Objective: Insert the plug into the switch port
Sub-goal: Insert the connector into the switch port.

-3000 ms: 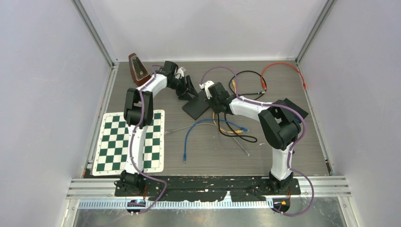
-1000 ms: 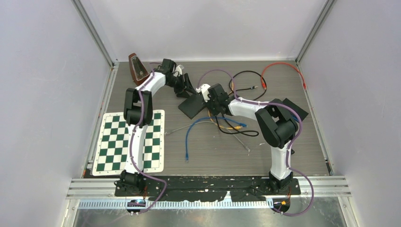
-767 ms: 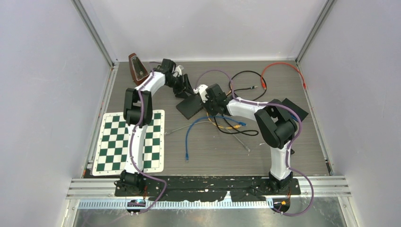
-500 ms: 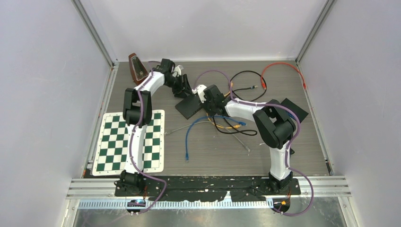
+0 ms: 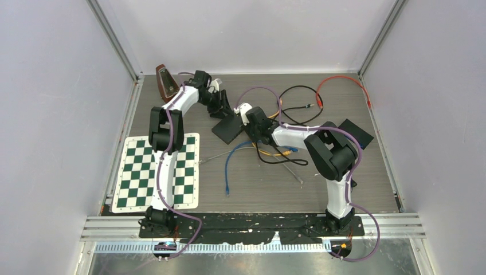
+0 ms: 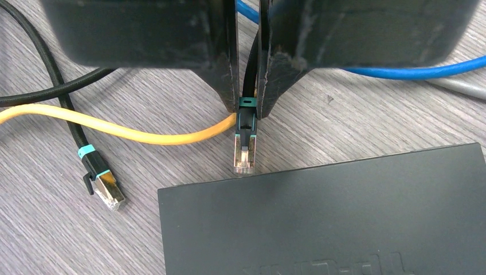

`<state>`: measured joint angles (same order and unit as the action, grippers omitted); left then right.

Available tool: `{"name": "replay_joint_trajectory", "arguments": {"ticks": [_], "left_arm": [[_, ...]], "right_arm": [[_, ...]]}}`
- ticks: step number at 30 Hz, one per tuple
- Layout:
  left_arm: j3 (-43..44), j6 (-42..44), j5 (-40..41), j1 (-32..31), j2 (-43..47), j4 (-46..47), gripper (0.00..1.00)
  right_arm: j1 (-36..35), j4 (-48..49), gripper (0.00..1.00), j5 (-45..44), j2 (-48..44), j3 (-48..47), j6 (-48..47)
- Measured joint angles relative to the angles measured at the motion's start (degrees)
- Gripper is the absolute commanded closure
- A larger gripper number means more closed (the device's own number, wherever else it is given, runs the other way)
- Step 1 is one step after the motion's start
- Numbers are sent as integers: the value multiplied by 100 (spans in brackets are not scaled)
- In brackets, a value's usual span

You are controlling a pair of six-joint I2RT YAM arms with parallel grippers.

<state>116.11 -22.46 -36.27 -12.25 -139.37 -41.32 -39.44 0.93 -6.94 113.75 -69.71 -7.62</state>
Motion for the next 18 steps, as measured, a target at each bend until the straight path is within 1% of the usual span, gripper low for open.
{"name": "replay_joint_trajectory", "arguments": {"ticks": [8,18], "left_arm": [[79,59,173,0,0,-188,48],[223,42,201,0,-13,-356,48]], "right_arm": [[-20,118,95,-76,0,35,50],[-11,94,95,-92,11,15,52]]}}
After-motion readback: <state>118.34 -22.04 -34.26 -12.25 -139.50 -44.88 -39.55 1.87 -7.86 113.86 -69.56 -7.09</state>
